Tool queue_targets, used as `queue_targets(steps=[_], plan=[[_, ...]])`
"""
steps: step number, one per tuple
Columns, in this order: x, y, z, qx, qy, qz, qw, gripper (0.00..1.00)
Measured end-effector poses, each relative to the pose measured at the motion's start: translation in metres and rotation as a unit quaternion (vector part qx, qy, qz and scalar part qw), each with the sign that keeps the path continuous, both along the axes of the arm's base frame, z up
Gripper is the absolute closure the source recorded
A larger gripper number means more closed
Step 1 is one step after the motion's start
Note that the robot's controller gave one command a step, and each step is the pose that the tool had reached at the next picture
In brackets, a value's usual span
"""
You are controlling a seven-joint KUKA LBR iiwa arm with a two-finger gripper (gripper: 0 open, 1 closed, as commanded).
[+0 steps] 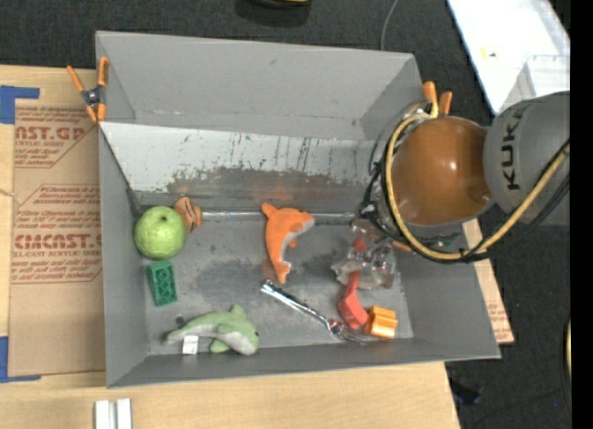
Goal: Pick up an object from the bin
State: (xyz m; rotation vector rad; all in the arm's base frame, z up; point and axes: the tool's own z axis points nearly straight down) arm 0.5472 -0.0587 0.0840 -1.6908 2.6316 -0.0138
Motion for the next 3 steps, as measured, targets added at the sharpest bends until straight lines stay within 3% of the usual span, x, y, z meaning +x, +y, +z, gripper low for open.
queue_targets(steps=[1,2,3], plan=[[-0.002,0.001,0.035,0.001,0.0042,0.000,1.0000,1.00],[0.000,0.001,0.082,0.001,-0.0007,0.000,1.0000,1.00],[0.000,0.002,0.118,0.001,0.0009,-0.001,1.0000,1.00]])
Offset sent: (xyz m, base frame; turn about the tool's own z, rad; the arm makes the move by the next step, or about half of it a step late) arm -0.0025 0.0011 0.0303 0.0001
